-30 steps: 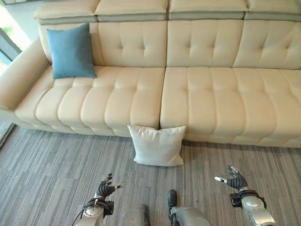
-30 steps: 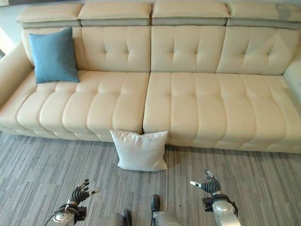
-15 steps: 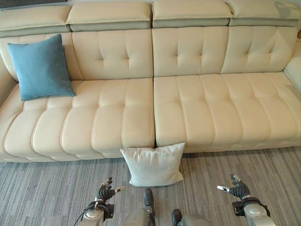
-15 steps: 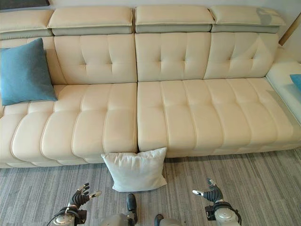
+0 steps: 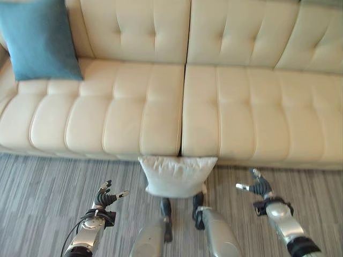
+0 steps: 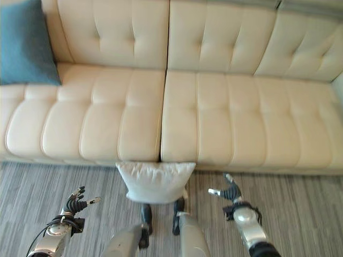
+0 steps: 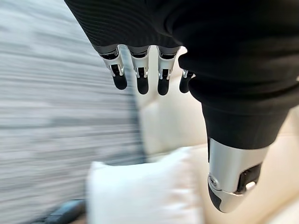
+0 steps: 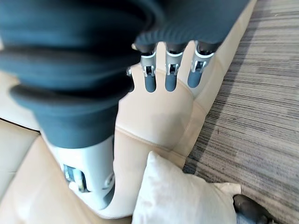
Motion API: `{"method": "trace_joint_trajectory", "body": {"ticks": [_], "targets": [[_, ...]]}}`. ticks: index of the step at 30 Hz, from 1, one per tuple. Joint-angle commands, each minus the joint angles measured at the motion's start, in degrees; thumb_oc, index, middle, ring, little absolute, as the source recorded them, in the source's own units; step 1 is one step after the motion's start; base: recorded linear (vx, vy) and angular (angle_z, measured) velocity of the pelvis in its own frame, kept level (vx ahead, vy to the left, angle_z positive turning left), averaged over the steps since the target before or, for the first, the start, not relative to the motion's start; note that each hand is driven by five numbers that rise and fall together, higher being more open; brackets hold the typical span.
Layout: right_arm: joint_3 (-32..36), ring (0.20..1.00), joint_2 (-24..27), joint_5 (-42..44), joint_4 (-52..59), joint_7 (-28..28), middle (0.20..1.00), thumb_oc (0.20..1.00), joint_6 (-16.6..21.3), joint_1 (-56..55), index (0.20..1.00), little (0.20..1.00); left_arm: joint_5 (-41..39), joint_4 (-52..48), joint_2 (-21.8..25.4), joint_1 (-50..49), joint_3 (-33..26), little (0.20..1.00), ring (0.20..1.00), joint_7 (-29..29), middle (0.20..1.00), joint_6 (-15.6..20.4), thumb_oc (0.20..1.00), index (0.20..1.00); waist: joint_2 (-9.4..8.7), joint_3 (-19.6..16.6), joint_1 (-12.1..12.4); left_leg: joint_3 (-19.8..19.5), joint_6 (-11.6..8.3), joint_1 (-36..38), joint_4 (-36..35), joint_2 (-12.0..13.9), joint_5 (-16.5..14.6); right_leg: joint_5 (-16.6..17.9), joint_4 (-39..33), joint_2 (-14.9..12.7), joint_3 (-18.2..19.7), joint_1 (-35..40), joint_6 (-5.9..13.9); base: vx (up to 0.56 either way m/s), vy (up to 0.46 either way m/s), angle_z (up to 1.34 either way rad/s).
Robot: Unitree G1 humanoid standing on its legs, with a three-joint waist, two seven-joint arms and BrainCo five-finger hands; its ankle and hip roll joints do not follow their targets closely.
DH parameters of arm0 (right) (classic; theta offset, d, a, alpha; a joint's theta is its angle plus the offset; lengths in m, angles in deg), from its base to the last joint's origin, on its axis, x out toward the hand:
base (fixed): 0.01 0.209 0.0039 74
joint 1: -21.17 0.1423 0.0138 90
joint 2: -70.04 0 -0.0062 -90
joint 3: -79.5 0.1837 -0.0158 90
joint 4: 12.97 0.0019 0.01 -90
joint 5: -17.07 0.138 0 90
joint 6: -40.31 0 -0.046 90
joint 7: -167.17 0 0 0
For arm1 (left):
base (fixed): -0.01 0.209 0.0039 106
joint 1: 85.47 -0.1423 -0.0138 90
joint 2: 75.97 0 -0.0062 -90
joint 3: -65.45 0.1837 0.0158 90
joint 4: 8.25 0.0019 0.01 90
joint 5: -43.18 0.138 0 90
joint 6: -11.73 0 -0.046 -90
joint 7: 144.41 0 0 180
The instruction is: Pick up all the scattered cushions and arrange them neatly on the sofa.
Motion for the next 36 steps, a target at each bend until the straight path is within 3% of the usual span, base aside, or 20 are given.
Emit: {"method": "trace_joint_trajectory", "body": {"ticks": [1,2,8,11,14,16,17,21,22,23,24,26,27,30,36], "targets": [[-1.78,1.000,2.28,1.74,-0.82,-3.47,1.000,1.000,1.78,0.81,1.000,1.000,-4.43,0.41,1.24,3.09,-1.74,1.000,1.000,-3.34,1.000,3.50,1.000,1.000,0.53,-0.57,-0.80,-0.97,-2.48,-4.28,4.51,0.19,-3.31,-5.01,3.42,-0.36,0.05,0.54,1.66,-0.03,-0.074,0.09],[-1.96,1.000,2.48,2.66,-2.03,-4.33,1.000,1.000,1.88,2.50,1.000,1.000,-5.91,0.95,1.50,4.30,-1.77,1.000,1.000,-4.18,1.000,3.97,1.000,1.000,0.68,0.37,-0.72,-1.32,-2.82,-5.96,5.96,0.24,-4.90,-6.57,5.04,-0.28,0.53,-1.27,1.94,-0.05,-0.062,0.04],[-5.68,1.000,3.80,7.29,-8.54,-7.76,1.000,1.000,2.31,16.87,1.000,1.000,-12.94,4.65,3.56,15.36,-0.32,1.000,1.000,-7.53,1.000,6.16,1.000,1.000,0.97,4.10,-1.46,0.03,-2.53,-21.77,13.49,2.18,-5.05,-6.24,12.68,-0.33,2.21,-18.02,1.97,-0.15,-0.037,-0.09],[-6.86,1.000,4.58,8.37,-10.00,-8.56,1.000,1.000,2.10,21.51,1.000,1.000,-13.59,4.69,5.60,19.03,0.16,1.000,1.000,-7.79,1.000,6.31,1.000,1.000,1.12,4.40,-1.78,0.11,-2.35,-27.57,16.40,2.69,-5.31,-6.68,15.59,-0.22,2.93,-23.64,1.70,-0.12,0.005,-0.05],[-9.75,1.000,4.99,11.80,-13.65,-9.65,1.000,1.000,2.51,32.18,1.000,1.000,-14.13,5.90,9.08,27.75,3.51,1.000,1.000,-8.10,1.000,6.14,1.000,1.000,1.57,6.25,-2.43,-0.20,-2.02,-39.05,23.38,3.69,-5.96,-7.26,22.88,-0.30,4.07,-34.99,1.28,-0.09,-0.003,-0.11],[-10.82,1.000,4.78,12.23,-14.06,-9.96,1.000,1.000,2.48,34.72,1.000,1.000,-14.13,6.22,9.39,29.79,4.47,1.000,1.000,-8.13,1.000,6.10,1.000,1.000,1.62,6.50,-2.59,-0.39,-1.97,-41.03,24.84,3.86,-6.12,-7.51,23.93,-0.27,4.46,-36.73,1.13,-0.03,-0.006,-0.08],[-12.48,1.000,3.83,13.56,-14.56,-10.40,1.000,1.000,2.82,39.10,1.000,1.000,-14.33,5.99,9.94,33.71,6.52,1.000,1.000,-8.27,1.000,5.91,1.000,1.000,1.97,6.87,-2.56,-0.71,-1.73,-45.14,27.29,3.93,-6.52,-7.97,26.23,-0.28,4.55,-40.46,0.89,-0.03,-0.011,-0.03],[-16.31,1.000,0.15,15.30,-14.50,-10.98,1.000,1.000,3.44,46.06,1.000,1.000,-15.97,8.44,9.41,40.25,9.48,1.000,1.000,-8.85,1.000,5.68,1.000,1.000,2.34,7.14,-2.21,-0.81,-1.51,-49.03,30.27,3.87,-6.95,-8.53,29.27,-0.17,4.45,-44.29,0.65,-0.01,-0.002,-0.01],[-18.32,1.000,-3.82,16.89,-14.49,-11.13,1.000,1.000,4.12,49.59,1.000,1.000,-17.33,10.54,7.71,44.34,11.25,1.000,1.000,-9.27,1.000,5.54,1.000,1.000,2.63,7.00,-1.85,-0.83,-1.31,-50.43,31.20,3.69,-7.15,-8.86,30.29,-0.23,4.31,-45.73,0.46,-0.01,-0.009,-0.05],[-19.52,0.492,-6.05,17.79,-14.18,-11.03,0.492,0.492,4.64,51.11,0.492,0.492,-17.87,11.52,6.80,46.31,11.99,1.000,1.000,-9.71,1.000,5.67,1.000,1.000,2.81,6.84,-1.68,-0.86,-1.23,-50.74,31.22,3.53,-7.13,-9.00,30.77,-0.13,4.31,-46.25,0.36,0.00,-0.007,-0.05],[-20.15,0.200,-7.65,18.17,-13.88,-11.20,0.200,0.200,4.99,51.83,0.200,0.200,-17.97,11.40,5.99,47.34,12.31,0.200,0.200,-9.96,0.200,5.91,0.200,0.200,2.93,6.69,-1.64,-1.01,-1.17,-50.89,31.21,3.30,-7.12,-9.04,30.77,-0.22,4.24,-46.38,0.31,0.00,0.000,0.00],[-20.78,0.200,-9.79,18.48,-13.23,-11.01,0.200,0.200,5.68,51.81,0.200,0.200,-17.74,11.35,4.95,47.97,12.95,0.200,0.200,-10.25,0.200,6.19,0.200,0.200,3.01,6.44,-1.57,-1.07,-1.16,-50.65,30.84,3.09,-7.00,-9.07,30.73,-0.26,4.12,-46.32,0.28,-0.01,0.005,0.02],[-22.44,0.200,-13.52,18.50,-9.55,-10.37,0.200,0.200,7.06,50.87,0.200,0.200,-17.44,7.94,3.13,47.83,13.69,0.200,0.200,-10.66,0.200,7.55,0.200,0.200,3.34,5.63,-1.30,-1.24,-1.16,-49.50,29.27,2.57,-6.50,-8.88,29.49,-0.34,3.94,-45.31,0.17,-0.02,0.013,0.04],[-22.41,0.200,-14.91,18.62,-5.88,-9.58,0.200,0.200,8.14,48.72,0.200,0.200,-16.46,2.28,1.92,46.95,13.88,0.200,0.200,-11.74,0.200,8.97,0.200,0.200,3.53,4.93,-1.07,-1.59,-1.45,-46.96,25.74,2.19,-5.55,-8.25,26.96,-0.45,4.09,-43.17,0.37,-0.03,0.032,0.07],[-21.68,0.200,-12.32,15.10,3.15,-8.65,0.200,0.200,8.50,42.50,0.200,0.200,-14.39,-9.38,-0.50,42.00,12.86,0.200,0.200,-12.64,0.200,10.74,0.200,0.200,2.94,3.63,-1.11,-1.90,-2.33,-38.57,17.54,1.34,-3.53,-6.16,19.29,-0.51,3.65,-35.21,1.36,-0.04,0.022,0.07]]}}
